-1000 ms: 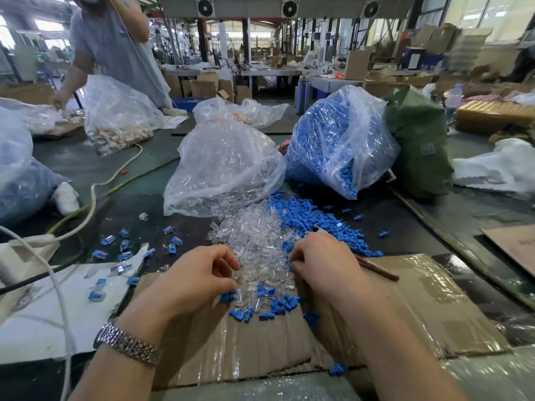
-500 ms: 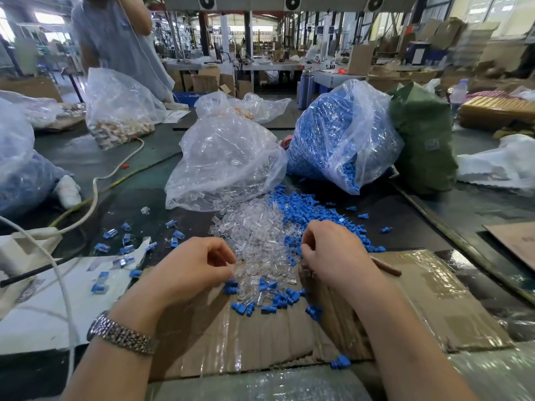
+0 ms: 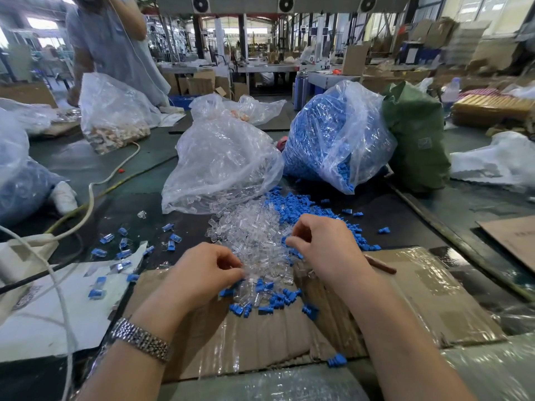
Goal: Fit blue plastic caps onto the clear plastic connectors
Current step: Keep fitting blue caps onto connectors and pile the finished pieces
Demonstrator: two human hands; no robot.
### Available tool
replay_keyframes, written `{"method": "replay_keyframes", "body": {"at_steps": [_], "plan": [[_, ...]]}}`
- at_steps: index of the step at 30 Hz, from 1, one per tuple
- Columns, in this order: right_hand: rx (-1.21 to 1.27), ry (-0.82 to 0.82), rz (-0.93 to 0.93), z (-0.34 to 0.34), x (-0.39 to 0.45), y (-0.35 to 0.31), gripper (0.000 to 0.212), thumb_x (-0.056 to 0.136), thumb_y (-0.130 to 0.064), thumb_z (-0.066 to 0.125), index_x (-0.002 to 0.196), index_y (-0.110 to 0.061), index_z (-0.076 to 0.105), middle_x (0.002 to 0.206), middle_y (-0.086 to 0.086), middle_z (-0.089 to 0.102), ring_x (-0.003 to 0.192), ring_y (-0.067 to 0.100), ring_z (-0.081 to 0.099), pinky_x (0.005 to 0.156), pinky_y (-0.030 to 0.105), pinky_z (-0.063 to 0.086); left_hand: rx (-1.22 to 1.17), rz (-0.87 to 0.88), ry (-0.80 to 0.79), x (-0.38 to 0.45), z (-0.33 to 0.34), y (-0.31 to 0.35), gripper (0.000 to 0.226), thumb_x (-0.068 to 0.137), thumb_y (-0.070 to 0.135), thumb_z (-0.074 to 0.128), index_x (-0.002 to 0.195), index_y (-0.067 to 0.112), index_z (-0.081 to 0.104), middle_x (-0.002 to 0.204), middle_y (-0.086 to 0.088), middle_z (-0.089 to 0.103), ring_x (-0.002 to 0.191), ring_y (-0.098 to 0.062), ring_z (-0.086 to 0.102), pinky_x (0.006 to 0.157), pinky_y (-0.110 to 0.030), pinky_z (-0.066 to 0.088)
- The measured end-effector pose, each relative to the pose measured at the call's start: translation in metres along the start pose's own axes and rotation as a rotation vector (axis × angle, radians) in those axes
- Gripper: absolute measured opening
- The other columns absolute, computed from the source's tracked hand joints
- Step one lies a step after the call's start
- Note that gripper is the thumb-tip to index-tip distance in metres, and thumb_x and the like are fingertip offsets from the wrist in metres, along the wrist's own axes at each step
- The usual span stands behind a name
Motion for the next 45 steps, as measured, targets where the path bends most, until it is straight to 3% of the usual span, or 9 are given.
{"method": "replay_keyframes", "body": {"at_steps": [5, 11, 17, 23, 26, 30, 36, 41, 45], "plan": [[0.139, 0.014, -0.027, -0.001, 0.000, 0.000, 0.006, 0.091, -0.031, 0.074, 0.086, -0.029, 0.071, 0.080, -0.015, 0.068, 0.078, 0.001, 0.062, 0.079, 0.026, 0.053, -0.058, -0.019, 0.059, 0.001, -0.001, 0.001, 0.016, 0.081, 0.035, 0.083, 0.079, 0.025, 0.070, 0.074, 0.009, 0.072, 0.066, -0.002, 0.065, 0.061, -0.015, 0.046], [0.297, -0.041, -0.069, 0.003, -0.001, -0.004, 0.008, 0.089, -0.027, 0.077, 0.084, -0.032, 0.075, 0.072, -0.017, 0.070, 0.067, -0.008, 0.062, 0.061, 0.008, 0.044, -0.464, -0.013, 0.086, -0.003, -0.014, 0.003, 0.017, 0.085, 0.013, 0.079, 0.094, 0.010, 0.066, 0.082, -0.005, 0.077, 0.069, -0.019, 0.075, 0.061, -0.022, 0.059], [0.575, -0.100, -0.076, 0.004, -0.002, -0.009, 0.007, 0.091, -0.019, 0.075, 0.089, -0.024, 0.079, 0.078, -0.006, 0.076, 0.072, 0.006, 0.072, 0.076, 0.026, 0.060, -0.820, -0.038, -0.010, -0.003, -0.004, 0.010, 0.028, 0.080, 0.026, 0.072, 0.100, 0.006, 0.073, 0.092, -0.013, 0.077, 0.081, -0.027, 0.076, 0.067, -0.024, 0.060], [0.699, -0.079, -0.208, -0.001, -0.006, -0.021, 0.004, 0.089, -0.019, 0.077, 0.088, -0.023, 0.075, 0.080, 0.001, 0.076, 0.075, 0.015, 0.072, 0.075, 0.030, 0.059, -1.159, -0.052, -0.093, -0.003, 0.007, 0.018, 0.040, 0.070, 0.037, 0.080, 0.089, 0.002, 0.073, 0.076, -0.015, 0.070, 0.056, -0.017, 0.064, 0.048, -0.021, 0.052], [0.636, -0.080, -0.269, 0.003, -0.009, -0.028, 0.003, 0.090, -0.018, 0.076, 0.090, -0.021, 0.075, 0.080, 0.000, 0.074, 0.077, 0.016, 0.071, 0.080, 0.037, 0.060, -1.197, -0.038, -0.108, -0.002, 0.010, 0.022, 0.031, 0.070, 0.037, 0.082, 0.082, 0.009, 0.077, 0.077, -0.016, 0.070, 0.055, -0.017, 0.063, 0.047, -0.021, 0.050], [0.562, -0.061, -0.311, 0.006, -0.013, -0.033, 0.007, 0.091, -0.016, 0.075, 0.090, -0.023, 0.073, 0.073, -0.012, 0.069, 0.070, 0.003, 0.064, 0.071, 0.019, 0.051, -1.195, -0.029, -0.101, -0.002, 0.010, 0.025, 0.025, 0.074, 0.035, 0.079, 0.080, 0.011, 0.079, 0.078, -0.016, 0.070, 0.057, -0.016, 0.064, 0.048, -0.020, 0.051], [0.503, -0.019, -0.362, -0.005, -0.016, -0.037, 0.008, 0.095, -0.014, 0.070, 0.092, -0.022, 0.070, 0.080, -0.011, 0.068, 0.076, 0.003, 0.063, 0.073, 0.018, 0.050, -1.284, -0.022, -0.132, -0.007, 0.003, 0.025, 0.017, 0.081, 0.009, 0.068, 0.091, 0.003, 0.080, 0.091, -0.021, 0.075, 0.074, -0.021, 0.075, 0.063, -0.024, 0.060], [0.477, -0.034, -0.336, -0.002, -0.016, -0.038, 0.006, 0.096, -0.020, 0.069, 0.092, -0.024, 0.068, 0.082, -0.010, 0.068, 0.078, 0.005, 0.063, 0.074, 0.020, 0.052, -1.248, 0.052, -0.004, -0.008, -0.004, 0.027, 0.023, 0.071, -0.002, 0.073, 0.094, 0.000, 0.070, 0.091, -0.018, 0.074, 0.083, -0.027, 0.076, 0.070, -0.026, 0.061], [0.461, -0.021, -0.388, -0.005, -0.018, -0.042, 0.007, 0.097, -0.016, 0.067, 0.094, -0.022, 0.066, 0.086, -0.008, 0.066, 0.082, 0.007, 0.062, 0.076, 0.022, 0.051, -1.274, 0.028, -0.048, -0.010, -0.001, 0.029, 0.038, 0.071, 0.001, 0.073, 0.108, -0.006, 0.067, 0.097, -0.024, 0.075, 0.083, -0.030, 0.076, 0.069, -0.027, 0.062]]}}
Point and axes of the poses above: each hand's wrist, its own x-axis towards the middle knuckle, its own z-axis out of the palm, y = z × x, the point moved 6 cm from there along x, towards the middle knuckle
